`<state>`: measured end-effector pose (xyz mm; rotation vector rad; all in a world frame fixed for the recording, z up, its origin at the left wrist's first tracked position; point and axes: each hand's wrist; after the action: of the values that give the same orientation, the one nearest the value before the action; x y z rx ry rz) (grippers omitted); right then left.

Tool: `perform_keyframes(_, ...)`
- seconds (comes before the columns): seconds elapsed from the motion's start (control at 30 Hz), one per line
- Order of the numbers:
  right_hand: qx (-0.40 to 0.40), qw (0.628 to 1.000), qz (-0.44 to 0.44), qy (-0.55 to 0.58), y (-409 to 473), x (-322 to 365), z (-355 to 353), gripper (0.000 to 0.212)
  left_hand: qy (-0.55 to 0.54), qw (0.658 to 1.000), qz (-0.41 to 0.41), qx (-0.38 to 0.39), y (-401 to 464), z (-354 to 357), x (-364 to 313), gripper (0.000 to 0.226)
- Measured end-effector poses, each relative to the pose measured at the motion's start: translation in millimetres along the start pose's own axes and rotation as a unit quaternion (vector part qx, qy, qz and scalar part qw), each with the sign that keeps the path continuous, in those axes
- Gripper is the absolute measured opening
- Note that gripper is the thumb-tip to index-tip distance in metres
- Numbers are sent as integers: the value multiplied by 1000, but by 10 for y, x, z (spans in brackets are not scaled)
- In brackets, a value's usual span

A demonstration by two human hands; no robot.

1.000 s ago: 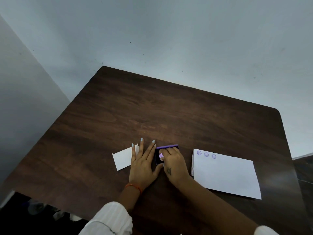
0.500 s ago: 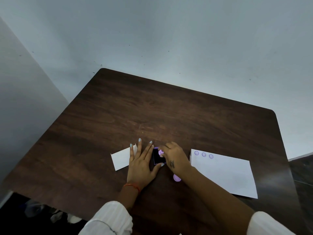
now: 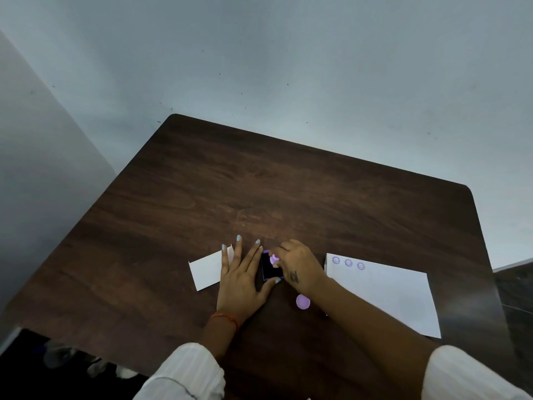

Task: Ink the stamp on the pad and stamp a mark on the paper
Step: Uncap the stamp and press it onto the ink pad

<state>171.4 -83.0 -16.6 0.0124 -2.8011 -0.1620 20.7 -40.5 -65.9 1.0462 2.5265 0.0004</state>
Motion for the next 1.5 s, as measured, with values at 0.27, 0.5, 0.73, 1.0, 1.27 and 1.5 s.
perform_keyframes(0.27, -14, 969, 161, 188, -62, 48, -104, 7, 7, 1000, -2, 12, 0, -13, 1, 74)
perform_keyframes(0.5, 22, 982, 144, 123, -238, 46, -126, 18, 15, 1000, -3, 13, -1, -3, 5, 77)
perform_keyframes(0.73, 62, 986, 145, 49, -194, 103, -32, 40, 15, 1000, -1, 9, 10, -10, -5, 76)
perform_keyframes(1.0, 24, 997, 53, 42, -172, -59, -63, 27, 17, 1000, -5, 16, 12, -22, -17, 77)
perform_keyframes(1.27, 36, 988, 127, 82, -219, 86, -45, 20, 24, 999, -4, 27, 13, -43, -29, 77)
perform_keyframes(1.5, 37, 971, 183, 148, -167, -116, -303, 13, 19, 999, -9, 26, 15, -51, -28, 78)
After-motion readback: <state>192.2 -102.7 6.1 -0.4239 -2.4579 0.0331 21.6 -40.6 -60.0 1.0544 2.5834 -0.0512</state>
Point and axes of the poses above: each hand's wrist, its own y-axis towards the middle knuckle, its own z-axis out of the palm, x = y × z, and after that the axes turned 1 degree about x, right-handed
